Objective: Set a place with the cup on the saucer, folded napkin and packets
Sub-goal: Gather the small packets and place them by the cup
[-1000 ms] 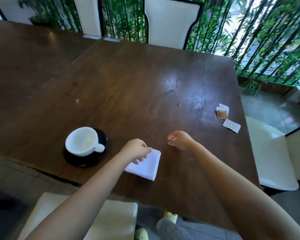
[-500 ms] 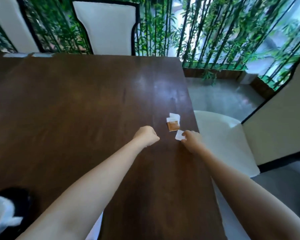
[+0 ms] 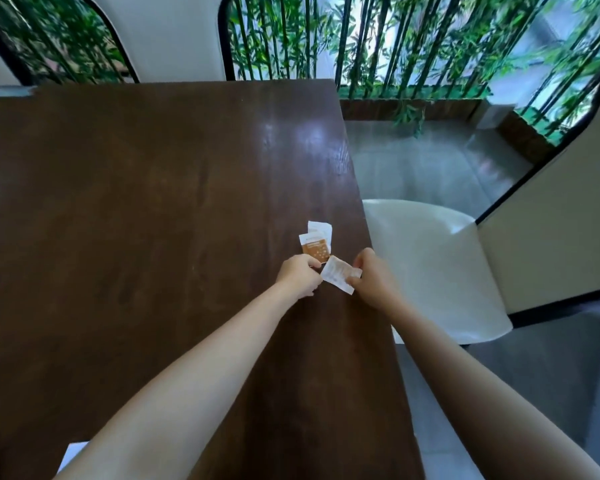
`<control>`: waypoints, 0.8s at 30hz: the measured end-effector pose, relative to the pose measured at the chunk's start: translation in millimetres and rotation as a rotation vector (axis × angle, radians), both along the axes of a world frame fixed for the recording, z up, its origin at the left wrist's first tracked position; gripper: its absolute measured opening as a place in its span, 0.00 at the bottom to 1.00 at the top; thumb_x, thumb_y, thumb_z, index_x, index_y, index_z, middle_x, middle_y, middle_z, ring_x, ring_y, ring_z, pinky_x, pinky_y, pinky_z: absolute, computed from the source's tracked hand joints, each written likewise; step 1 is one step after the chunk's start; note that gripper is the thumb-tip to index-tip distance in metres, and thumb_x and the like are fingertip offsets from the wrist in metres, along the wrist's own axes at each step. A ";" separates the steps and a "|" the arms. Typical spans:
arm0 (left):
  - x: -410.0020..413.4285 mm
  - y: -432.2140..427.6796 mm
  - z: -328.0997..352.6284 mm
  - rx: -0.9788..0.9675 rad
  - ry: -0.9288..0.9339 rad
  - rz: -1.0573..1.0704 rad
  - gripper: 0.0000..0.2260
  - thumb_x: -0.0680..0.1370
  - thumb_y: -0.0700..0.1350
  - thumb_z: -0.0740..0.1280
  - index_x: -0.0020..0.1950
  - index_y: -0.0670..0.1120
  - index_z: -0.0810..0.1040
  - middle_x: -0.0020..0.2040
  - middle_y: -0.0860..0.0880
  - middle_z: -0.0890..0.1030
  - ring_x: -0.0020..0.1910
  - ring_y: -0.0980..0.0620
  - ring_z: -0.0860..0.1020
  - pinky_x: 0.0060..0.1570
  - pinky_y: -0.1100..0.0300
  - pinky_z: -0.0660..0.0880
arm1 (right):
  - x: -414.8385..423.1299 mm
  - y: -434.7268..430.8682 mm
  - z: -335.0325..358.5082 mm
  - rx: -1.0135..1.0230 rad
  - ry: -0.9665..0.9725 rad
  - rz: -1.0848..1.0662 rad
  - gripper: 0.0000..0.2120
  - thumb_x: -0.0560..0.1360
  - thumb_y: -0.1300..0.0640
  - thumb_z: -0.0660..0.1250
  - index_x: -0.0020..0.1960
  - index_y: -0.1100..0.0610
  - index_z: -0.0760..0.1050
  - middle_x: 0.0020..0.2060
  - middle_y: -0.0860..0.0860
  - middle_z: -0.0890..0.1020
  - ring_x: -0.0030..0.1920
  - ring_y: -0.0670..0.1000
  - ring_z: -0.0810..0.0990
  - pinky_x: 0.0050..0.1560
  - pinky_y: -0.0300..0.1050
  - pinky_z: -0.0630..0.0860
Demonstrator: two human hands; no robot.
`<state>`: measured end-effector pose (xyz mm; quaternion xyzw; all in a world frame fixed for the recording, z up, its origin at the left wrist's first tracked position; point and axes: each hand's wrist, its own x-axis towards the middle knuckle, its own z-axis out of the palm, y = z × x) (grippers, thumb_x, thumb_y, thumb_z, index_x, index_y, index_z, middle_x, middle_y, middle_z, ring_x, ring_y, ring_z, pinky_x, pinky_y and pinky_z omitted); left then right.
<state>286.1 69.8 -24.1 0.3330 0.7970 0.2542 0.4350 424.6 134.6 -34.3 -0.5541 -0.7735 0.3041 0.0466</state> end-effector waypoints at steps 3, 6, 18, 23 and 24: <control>0.9 -3.6 2.0 0.053 -0.093 0.042 0.11 0.76 0.40 0.65 0.58 0.43 0.78 0.47 0.46 0.81 0.42 0.51 0.80 0.42 0.58 0.81 | 1.8 -11.0 1.3 -0.029 0.186 -0.033 0.07 0.73 0.59 0.66 0.50 0.58 0.71 0.41 0.49 0.76 0.43 0.52 0.76 0.37 0.41 0.67; -0.1 -7.7 8.7 0.100 -0.270 0.159 0.11 0.79 0.44 0.61 0.58 0.42 0.78 0.46 0.46 0.81 0.44 0.50 0.81 0.44 0.58 0.81 | -2.5 -25.8 8.7 0.029 0.338 -0.021 0.06 0.73 0.54 0.67 0.45 0.56 0.73 0.36 0.45 0.76 0.37 0.46 0.74 0.34 0.35 0.68; -36.8 3.0 24.7 0.241 -0.506 0.367 0.07 0.79 0.34 0.61 0.55 0.39 0.76 0.50 0.41 0.81 0.45 0.48 0.82 0.39 0.58 0.82 | -24.3 -26.9 8.1 0.022 0.518 0.004 0.16 0.70 0.69 0.63 0.54 0.55 0.75 0.50 0.48 0.75 0.52 0.49 0.75 0.48 0.28 0.72; -44.4 20.6 14.3 0.248 -0.306 0.249 0.06 0.78 0.35 0.62 0.51 0.42 0.77 0.48 0.44 0.81 0.44 0.53 0.82 0.39 0.60 0.82 | -32.6 -8.3 1.1 -0.082 0.442 -0.229 0.10 0.75 0.59 0.65 0.56 0.56 0.75 0.46 0.47 0.80 0.47 0.46 0.79 0.43 0.34 0.72; -44.4 24.4 12.6 0.252 -0.256 0.220 0.06 0.78 0.35 0.62 0.51 0.42 0.78 0.49 0.44 0.81 0.44 0.53 0.81 0.38 0.62 0.82 | -35.6 -7.5 -1.1 -0.084 0.401 -0.219 0.10 0.75 0.57 0.65 0.56 0.56 0.75 0.47 0.48 0.81 0.44 0.44 0.78 0.40 0.31 0.69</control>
